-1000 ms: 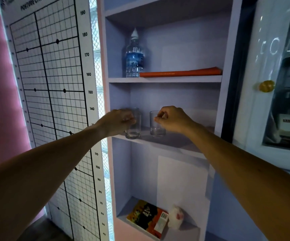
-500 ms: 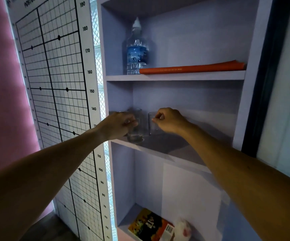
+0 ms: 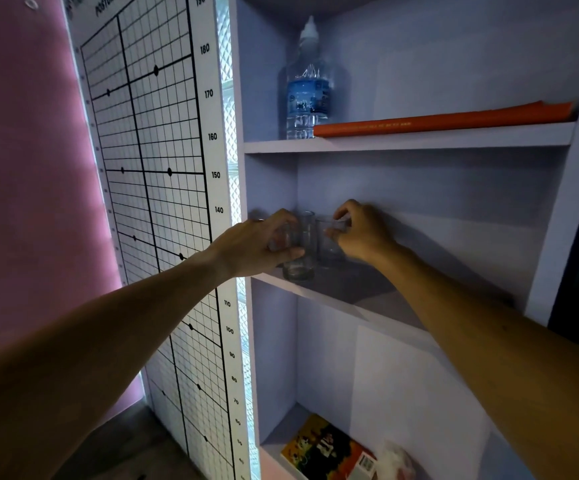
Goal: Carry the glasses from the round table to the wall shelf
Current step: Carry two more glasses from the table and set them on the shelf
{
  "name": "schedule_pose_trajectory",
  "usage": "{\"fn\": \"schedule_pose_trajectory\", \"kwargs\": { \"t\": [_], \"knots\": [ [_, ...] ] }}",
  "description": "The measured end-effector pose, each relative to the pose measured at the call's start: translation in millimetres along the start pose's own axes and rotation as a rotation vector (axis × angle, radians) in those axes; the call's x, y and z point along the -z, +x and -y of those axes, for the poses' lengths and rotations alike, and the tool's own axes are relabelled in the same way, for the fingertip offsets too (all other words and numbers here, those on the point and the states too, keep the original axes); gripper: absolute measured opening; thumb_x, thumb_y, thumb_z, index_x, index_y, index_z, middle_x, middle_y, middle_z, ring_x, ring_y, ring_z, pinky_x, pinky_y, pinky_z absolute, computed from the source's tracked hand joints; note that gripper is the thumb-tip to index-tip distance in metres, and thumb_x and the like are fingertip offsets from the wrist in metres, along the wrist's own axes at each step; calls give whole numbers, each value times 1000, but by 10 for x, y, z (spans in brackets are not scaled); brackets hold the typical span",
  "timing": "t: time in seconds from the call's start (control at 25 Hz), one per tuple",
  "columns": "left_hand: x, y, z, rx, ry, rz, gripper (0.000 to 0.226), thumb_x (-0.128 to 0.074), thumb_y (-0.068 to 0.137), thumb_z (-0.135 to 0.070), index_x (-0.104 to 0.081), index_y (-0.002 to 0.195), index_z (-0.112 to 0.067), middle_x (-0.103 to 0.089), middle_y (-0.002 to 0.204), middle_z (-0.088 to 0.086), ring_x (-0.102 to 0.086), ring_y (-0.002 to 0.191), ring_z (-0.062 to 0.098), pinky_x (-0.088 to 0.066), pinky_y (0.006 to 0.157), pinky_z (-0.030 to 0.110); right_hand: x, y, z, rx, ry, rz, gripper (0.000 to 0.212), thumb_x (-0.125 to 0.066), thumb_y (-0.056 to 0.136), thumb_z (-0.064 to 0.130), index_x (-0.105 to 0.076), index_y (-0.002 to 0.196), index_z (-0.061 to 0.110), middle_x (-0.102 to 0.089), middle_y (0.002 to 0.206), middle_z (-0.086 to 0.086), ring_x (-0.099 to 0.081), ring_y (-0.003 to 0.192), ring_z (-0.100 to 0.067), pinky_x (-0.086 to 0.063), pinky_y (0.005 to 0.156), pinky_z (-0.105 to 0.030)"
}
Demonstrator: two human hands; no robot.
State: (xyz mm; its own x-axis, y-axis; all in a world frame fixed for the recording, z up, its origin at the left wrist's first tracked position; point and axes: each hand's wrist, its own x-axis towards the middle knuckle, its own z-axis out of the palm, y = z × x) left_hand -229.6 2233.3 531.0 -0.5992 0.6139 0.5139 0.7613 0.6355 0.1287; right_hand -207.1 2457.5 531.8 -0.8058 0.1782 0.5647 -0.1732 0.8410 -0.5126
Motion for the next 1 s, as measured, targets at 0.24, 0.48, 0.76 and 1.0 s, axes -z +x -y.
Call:
{"fn": "schedule_pose_trajectory", "kwargs": {
  "t": [0.24,0.48,0.76,1.0],
  "knots": [
    [34,-62,20,28,-59,-17,59,-65,84,-53,-35,132,-35,-75,106,0,-73,84,19,-61,77,38,-60,35,12,26,5,-64,37,-78,81,25,-56,107,13,-63,100,-9,-60,88,-26,-53,74,-36],
    [-26,-60,30,61,-173,-33,58,-70,85,-43,-40,133,-29,-76,104,3,-74,84,18,-60,82,36,-45,-19,59,28,25,-80,26,-75,83,21,-55,101,15,-61,87,-1,-62,82,-24,-55,71,-35],
    [-80,-30,-67,118,-298,-82,58,-76,82,-35,-41,127,-25,-75,87,-2,-72,72,13,-45,59,12,74,-266,174,178,261,173,7,-66,82,23,-66,89,26,-67,81,1,-64,75,-17,-51,70,-33],
    [-200,56,-96,204,-280,-138,48,-76,81,-38,-41,111,-23,-71,98,1,-69,78,17,-40,55,13,75,-301,154,169,163,114,17,-64,87,18,-65,102,26,-63,84,10,-61,74,-7,-47,67,-20]
  ]
}}
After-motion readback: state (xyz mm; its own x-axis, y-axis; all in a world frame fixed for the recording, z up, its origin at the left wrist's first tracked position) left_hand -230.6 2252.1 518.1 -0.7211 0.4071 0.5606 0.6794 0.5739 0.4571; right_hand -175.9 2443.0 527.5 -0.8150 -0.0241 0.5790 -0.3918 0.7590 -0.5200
